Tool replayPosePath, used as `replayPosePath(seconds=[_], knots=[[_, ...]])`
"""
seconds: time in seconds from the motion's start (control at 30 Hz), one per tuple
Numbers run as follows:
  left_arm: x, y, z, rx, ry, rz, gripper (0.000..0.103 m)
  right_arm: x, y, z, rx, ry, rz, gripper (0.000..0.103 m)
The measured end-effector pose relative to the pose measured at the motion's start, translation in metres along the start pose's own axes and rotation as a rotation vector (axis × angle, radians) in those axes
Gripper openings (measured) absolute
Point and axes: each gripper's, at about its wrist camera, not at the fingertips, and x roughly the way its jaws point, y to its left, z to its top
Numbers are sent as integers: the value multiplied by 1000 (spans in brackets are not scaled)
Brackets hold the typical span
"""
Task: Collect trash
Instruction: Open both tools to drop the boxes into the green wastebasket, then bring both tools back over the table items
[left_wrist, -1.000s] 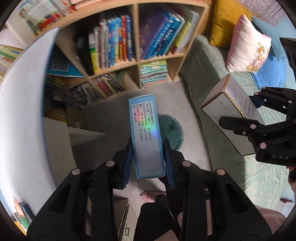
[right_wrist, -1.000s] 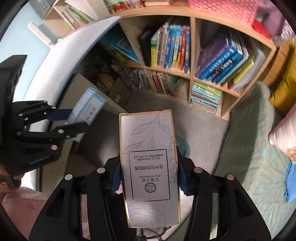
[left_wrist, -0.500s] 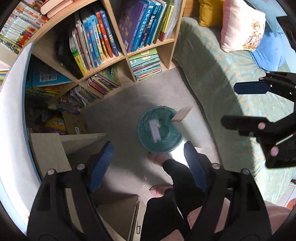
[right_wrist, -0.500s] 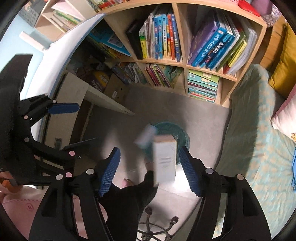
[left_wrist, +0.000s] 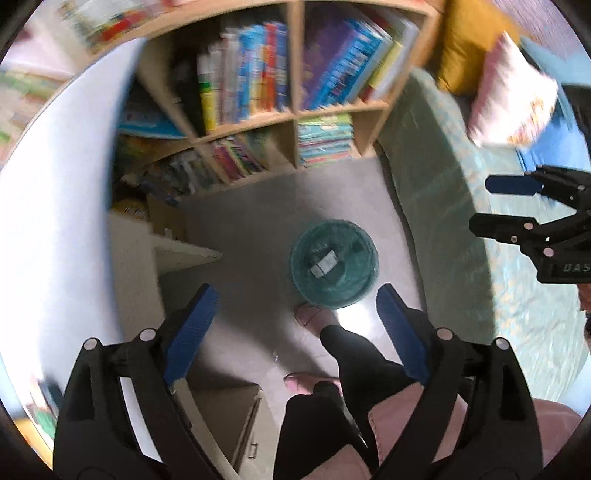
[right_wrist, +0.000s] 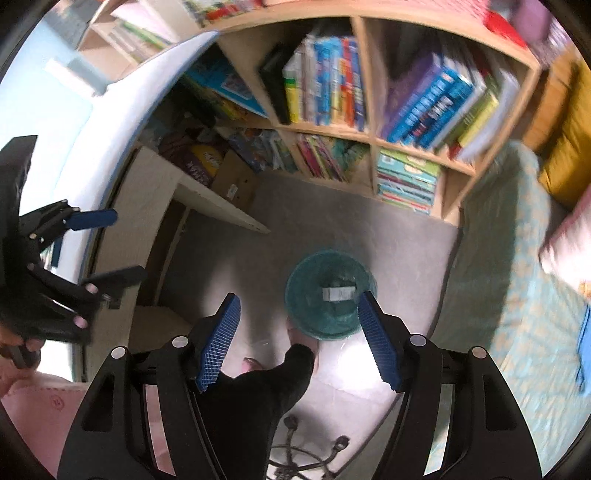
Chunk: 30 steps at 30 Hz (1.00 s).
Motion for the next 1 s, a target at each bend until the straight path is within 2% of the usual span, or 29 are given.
replayPosePath(seconds=[0.17,0.2,0.4,0.5,0.77,1.0], knots=[[-35,67,-36,-228,-50,73,89,2,49,32,-206,0,38,67],[-38,78,-44,-262,-51,91,89,4,70,42,-283,-3,36,67],[-66,146,-119,-537,-73,180,89,16,157,74,-518,-7,108,67],[-77,165,-150,-619,-84,259,89,24,205,84,-624,-1,146,67],[-93,214,-231,-876,-69,322,89,46,307,83,-825,29,226,67],[-102,235,-270,-1007,-81,347,90,54,364,75,-961,43,252,72]])
